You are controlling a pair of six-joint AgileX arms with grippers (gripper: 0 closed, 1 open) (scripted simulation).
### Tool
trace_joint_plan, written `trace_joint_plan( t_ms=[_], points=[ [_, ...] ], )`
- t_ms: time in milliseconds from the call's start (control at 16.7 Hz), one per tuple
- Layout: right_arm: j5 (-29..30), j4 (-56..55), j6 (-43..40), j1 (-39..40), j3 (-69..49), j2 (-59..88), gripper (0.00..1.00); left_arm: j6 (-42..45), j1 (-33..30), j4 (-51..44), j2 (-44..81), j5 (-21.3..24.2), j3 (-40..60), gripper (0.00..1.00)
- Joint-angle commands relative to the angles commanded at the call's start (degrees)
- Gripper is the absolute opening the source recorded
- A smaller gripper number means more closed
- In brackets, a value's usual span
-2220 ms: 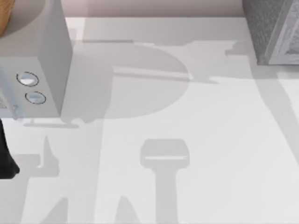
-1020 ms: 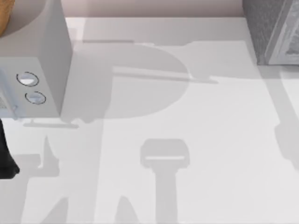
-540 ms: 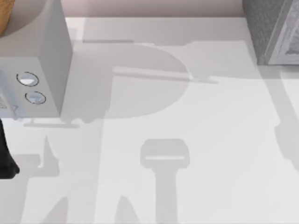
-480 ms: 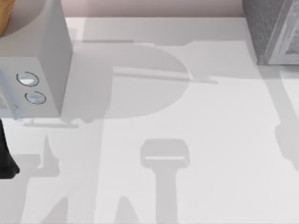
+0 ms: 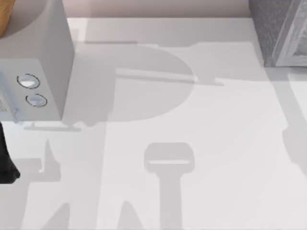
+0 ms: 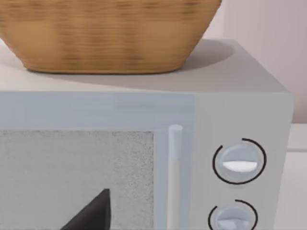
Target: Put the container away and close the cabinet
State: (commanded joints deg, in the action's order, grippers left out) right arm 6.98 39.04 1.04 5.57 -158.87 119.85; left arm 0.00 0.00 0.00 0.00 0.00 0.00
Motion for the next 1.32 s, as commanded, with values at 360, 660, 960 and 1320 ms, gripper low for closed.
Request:
trace_joint_plan(
  t_ms=[360, 660, 960, 1320],
  points=[
    [0.0, 0.0, 0.0, 0.1, 0.0, 0.0, 1.0, 0.0, 0.0, 0.0, 0.0, 0.0, 0.0, 1.0],
    [-1.7, -4.1, -0.8, 0.0, 8.7, -8.2, 1.0, 0.0, 0.0, 0.0, 0.0, 0.0, 0.0, 1.0],
    [-4.4, -12.5, -2.4, -0.9, 32.3, -29.5, 1.0, 0.0, 0.0, 0.0, 0.0, 0.0, 0.0, 1.0],
    [-7.1, -23.9, -3.7, -2.7, 78.1, -62.7, 1.0, 0.0, 0.0, 0.0, 0.0, 0.0, 0.0, 1.0]
  ],
)
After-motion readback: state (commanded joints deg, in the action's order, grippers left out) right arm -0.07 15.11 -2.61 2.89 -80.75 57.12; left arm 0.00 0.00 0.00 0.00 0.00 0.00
